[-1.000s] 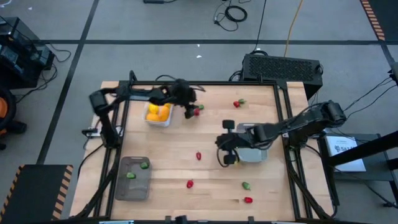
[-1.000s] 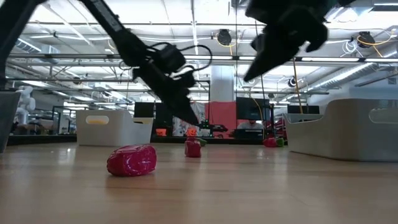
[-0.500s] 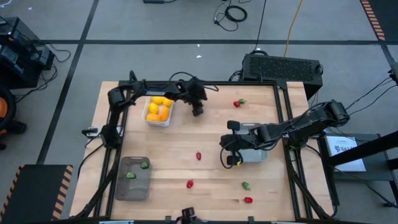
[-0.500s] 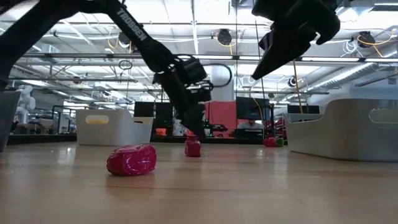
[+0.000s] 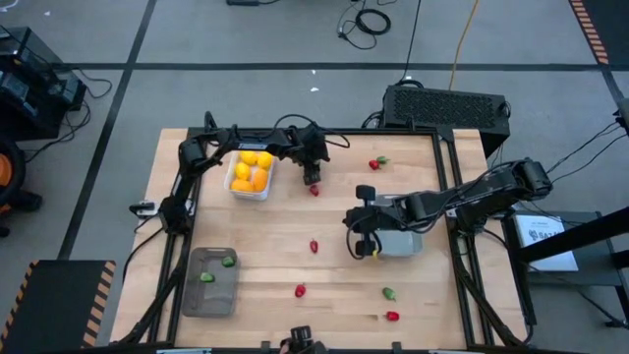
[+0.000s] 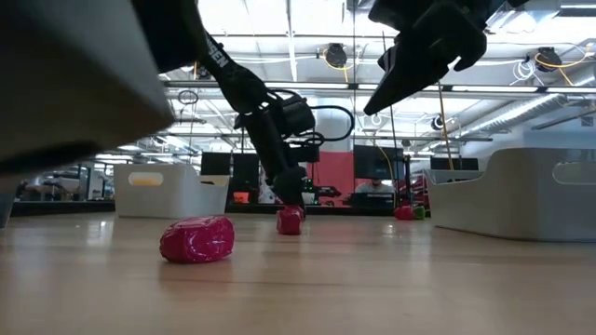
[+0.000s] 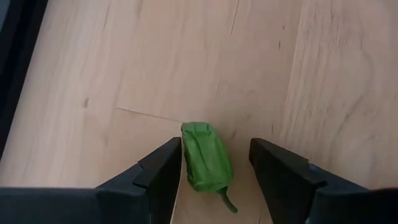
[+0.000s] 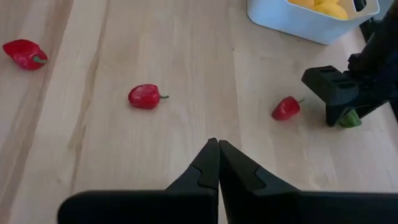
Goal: Sort produce into baskets
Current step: Put the top left green chili pepper into the transparent black bin
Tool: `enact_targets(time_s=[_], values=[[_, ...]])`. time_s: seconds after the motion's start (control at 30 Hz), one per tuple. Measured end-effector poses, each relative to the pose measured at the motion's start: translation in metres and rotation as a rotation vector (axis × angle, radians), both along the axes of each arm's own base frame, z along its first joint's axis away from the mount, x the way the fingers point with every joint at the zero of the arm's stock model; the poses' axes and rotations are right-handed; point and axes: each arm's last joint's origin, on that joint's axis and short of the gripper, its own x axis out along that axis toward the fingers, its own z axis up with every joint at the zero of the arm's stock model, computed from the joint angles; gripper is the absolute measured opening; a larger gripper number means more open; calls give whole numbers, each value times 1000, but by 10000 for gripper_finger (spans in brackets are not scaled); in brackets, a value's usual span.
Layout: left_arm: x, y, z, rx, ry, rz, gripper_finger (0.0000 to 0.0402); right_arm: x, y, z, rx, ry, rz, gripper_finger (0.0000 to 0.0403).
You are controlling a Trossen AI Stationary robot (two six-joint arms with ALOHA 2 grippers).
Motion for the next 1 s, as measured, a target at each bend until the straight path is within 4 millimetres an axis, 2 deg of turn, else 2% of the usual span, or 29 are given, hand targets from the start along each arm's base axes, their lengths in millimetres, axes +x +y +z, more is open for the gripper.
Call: enact_targets(time_s=[0.2,0.47,0.6,0.67,0.77,0.83,1.0], values=[[0,0,-1,0,-1,0,194,0,-2,0,0,0,-8,0],[1,1,-1,19,-7,33,99,0,-2,0,0,0,-7,0],[-4,2,8,35,17,53,73,0,-2,0,5,-1,-12,0],[-12,-1,20,17,43,50,72,0,-2,0,5,-1,-12,0],[-22,-10,57,-13,15,31,76,0,-2,0,5,-1,-12,0],[-32,-24,79,-86,21,6,76,0,-2,0,12,-3,-18,0],[-61,-75,115,-316,163,-101,77,0,-1,0,39,-5,-36,0]])
